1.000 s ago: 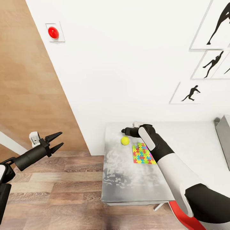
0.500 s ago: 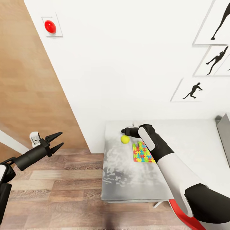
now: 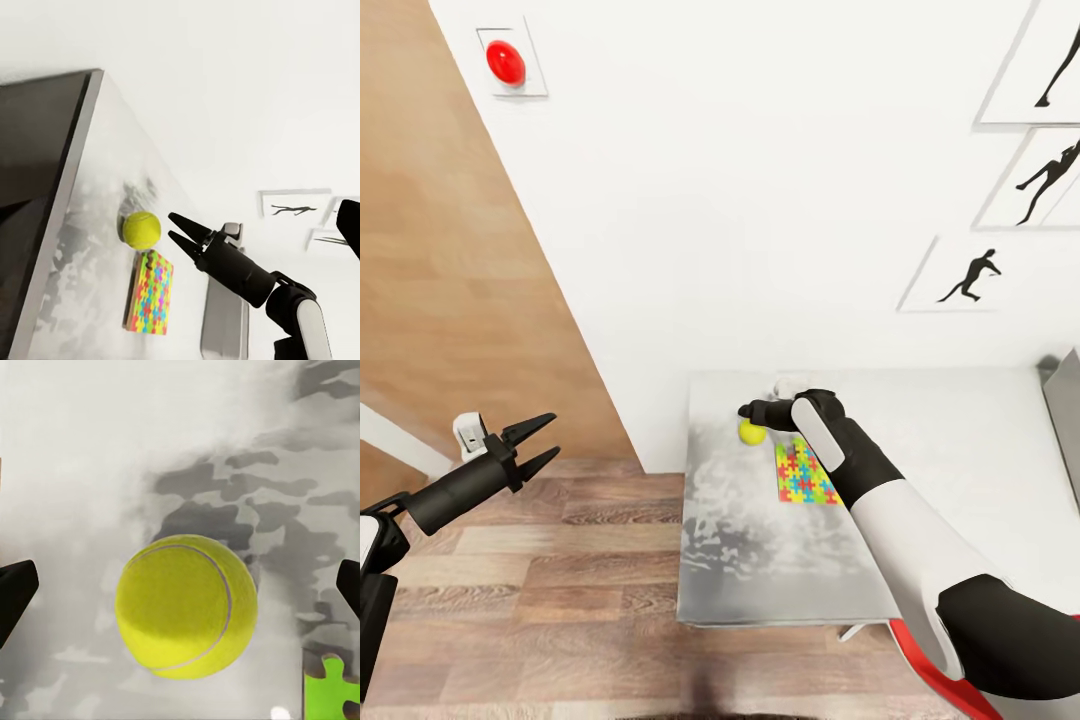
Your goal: Put all the toys in the child's room - the three board games (two on the bed and one on the table), the two jigsaw puzzles on the table, and the tennis ball on the table - inside the toy box on the table in the child's room.
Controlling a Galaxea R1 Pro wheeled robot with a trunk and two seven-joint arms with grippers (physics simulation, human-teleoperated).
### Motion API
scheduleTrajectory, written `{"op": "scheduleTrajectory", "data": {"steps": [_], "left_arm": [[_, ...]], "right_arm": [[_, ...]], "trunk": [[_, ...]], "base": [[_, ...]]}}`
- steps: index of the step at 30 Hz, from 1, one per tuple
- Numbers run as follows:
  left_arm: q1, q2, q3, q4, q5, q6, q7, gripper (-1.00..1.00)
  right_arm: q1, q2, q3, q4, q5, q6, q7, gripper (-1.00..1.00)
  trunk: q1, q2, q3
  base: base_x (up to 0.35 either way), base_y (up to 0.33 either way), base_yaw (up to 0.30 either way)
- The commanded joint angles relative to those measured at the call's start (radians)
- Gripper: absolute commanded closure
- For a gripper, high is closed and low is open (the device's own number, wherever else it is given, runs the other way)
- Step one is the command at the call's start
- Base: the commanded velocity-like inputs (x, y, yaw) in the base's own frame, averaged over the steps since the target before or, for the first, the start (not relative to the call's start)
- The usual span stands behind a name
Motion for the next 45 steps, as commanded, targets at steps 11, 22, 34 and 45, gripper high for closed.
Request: {"op": "scheduleTrajectory", "data": {"steps": [11,22,34,45], "left_arm": [[-0.001,0.0,0.001,0.0,-0.005,0.004,-0.005,-1.0],[-0.001,0.0,0.001,0.0,-0.005,0.004,-0.006,-1.0],[-0.002,0.001,0.001,0.0,-0.005,0.004,-0.006,-1.0],[-0.002,0.003,0.001,0.0,-0.005,0.005,-0.007,-1.0]], "right_arm": [[-0.001,0.002,0.002,0.001,-0.01,0.002,-0.01,-1.0],[-0.001,0.003,0.003,0.002,-0.01,0.003,-0.01,-1.0],[0.0,0.004,0.003,-0.002,-0.009,-0.001,-0.009,-1.0],[0.001,0.004,0.004,-0.003,-0.009,-0.001,-0.009,-1.0]], "trunk": [[0.0,-0.002,-0.019],[0.0,-0.002,-0.037],[0.0,-0.002,-0.049],[0.0,-0.002,-0.051]], "base": [[0.0,0.0,0.0],[0.0,0.0,0.0],[0.0,0.0,0.0],[0.0,0.0,0.0]]}}
